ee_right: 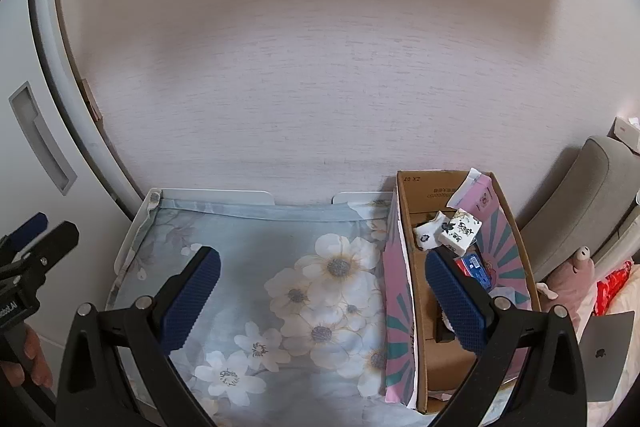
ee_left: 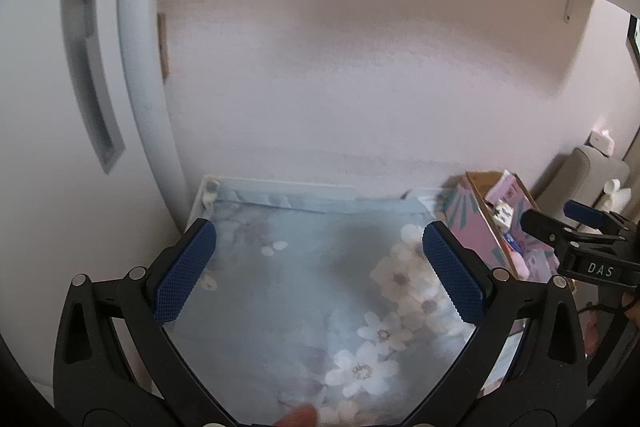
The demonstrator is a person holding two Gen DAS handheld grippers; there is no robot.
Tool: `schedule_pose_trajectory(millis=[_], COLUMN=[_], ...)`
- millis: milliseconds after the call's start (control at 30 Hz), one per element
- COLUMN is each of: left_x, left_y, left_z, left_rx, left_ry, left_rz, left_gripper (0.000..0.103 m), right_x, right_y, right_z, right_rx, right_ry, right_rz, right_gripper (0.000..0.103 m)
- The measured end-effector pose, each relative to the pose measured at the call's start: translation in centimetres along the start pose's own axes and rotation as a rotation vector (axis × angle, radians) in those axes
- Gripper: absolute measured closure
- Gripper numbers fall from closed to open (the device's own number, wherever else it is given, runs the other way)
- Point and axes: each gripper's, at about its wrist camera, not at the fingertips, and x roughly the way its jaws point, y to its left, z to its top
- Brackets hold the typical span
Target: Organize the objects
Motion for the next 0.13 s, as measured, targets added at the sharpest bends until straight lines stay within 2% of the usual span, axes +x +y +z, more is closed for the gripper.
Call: schedule_pose_trajectory(millis=[133], left_x=[-0.22], left_y=[-0.24], left_z=[0.14], left_rx=[0.020], left_ry=[-0.019], left_rz=[0.042], left_gripper=[0.000], right_x=[0.01], right_y=[-0.09], right_z=[0.01], right_rx=[0.001], right_ry=[-0.001], right_rz=[0.001], right_gripper=[0.001])
